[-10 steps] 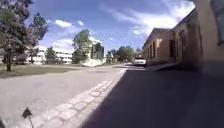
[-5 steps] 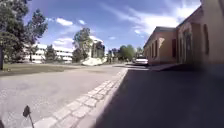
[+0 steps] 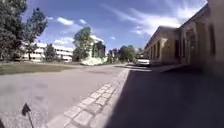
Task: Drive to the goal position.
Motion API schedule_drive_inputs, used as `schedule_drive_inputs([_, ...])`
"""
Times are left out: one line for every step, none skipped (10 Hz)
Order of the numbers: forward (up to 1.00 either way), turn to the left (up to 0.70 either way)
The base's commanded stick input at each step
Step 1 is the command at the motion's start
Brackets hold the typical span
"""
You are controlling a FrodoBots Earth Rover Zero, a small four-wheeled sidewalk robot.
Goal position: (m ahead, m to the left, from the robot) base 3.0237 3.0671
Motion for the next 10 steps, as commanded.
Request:
schedule_drive_inputs([1.00, 0.00])
schedule_drive_inputs([1.00, 0.00])
schedule_drive_inputs([1.00, 0.00])
schedule_drive_inputs([1.00, 0.00])
schedule_drive_inputs([1.00, 0.00])
schedule_drive_inputs([1.00, 0.00])
schedule_drive_inputs([1.00, 0.00])
schedule_drive_inputs([1.00, 0.00])
schedule_drive_inputs([1.00, 0.00])
schedule_drive_inputs([1.00, 0.00])
